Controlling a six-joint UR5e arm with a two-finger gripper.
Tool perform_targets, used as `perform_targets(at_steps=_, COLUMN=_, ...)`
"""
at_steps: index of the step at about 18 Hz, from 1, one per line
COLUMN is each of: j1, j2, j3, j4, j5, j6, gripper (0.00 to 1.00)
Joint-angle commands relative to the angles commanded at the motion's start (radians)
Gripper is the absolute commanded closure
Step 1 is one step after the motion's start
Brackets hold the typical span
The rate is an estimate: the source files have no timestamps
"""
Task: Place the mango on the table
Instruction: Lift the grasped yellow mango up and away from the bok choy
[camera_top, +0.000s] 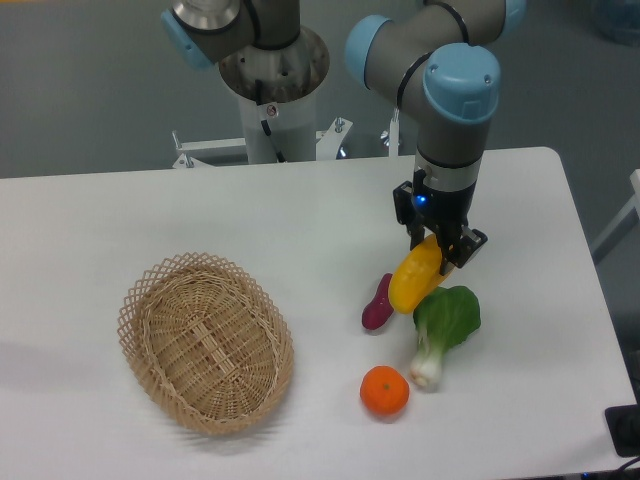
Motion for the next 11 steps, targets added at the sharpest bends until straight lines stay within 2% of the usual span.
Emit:
perform_targets(at_steps=6, j1=0.015, j2=0.0, j3=0.006, j4=-0.006, j5=-0.002, j6=0.012, gripper=0.4)
perform_targets(at_steps=11, j1=0.083, j2=0.018, j3=-0.018, j4=-0.011, j5=-0.015, j6=0.138, gripper=0.4)
